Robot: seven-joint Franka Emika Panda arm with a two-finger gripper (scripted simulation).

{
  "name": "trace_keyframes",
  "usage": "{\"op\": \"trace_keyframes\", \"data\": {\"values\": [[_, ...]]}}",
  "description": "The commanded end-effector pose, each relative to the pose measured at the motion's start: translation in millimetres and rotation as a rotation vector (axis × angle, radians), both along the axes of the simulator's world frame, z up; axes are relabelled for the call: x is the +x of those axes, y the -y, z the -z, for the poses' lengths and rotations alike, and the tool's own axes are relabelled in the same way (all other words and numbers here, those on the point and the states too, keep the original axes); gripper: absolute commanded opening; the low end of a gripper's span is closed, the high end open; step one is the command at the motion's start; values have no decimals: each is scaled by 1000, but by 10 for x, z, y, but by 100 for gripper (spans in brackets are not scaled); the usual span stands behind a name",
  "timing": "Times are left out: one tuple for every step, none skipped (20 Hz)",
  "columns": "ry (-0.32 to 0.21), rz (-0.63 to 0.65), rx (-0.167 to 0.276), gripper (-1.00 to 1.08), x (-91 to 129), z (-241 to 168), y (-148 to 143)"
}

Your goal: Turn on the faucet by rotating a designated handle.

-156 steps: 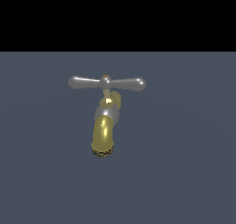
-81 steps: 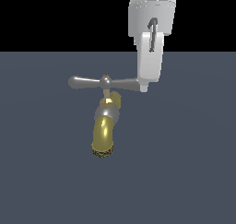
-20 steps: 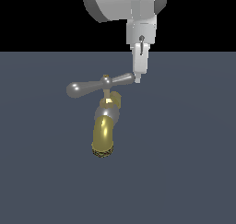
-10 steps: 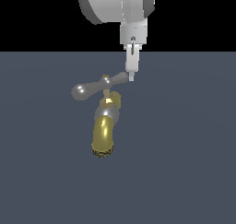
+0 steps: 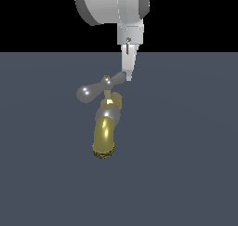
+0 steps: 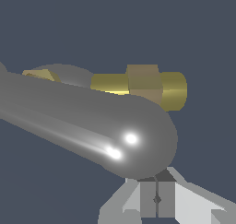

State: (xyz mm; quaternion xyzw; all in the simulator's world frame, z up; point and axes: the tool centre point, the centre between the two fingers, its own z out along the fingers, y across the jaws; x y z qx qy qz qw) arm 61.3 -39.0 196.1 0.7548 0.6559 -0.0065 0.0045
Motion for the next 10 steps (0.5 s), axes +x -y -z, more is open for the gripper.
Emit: {"op": "trace_keyframes", "data": {"values": [[2,-42,12,-100,53,0,-447],[2,-43,12,-100,67,0,-521],[2,-45,13,-100,80,0,-594],[2,-47,13,-100,94,0,-667],[3,-49,14,-100,107,-1,-738],[3,-51,14,-100,120,-1,-810],[3,-52,15,-100,133,-2,-880],[3,-54,15,-100,145,-2,-949],[3,-56,15,-100,158,-3,-1017],[3,-56,15,-100,158,-3,-1017]]}}
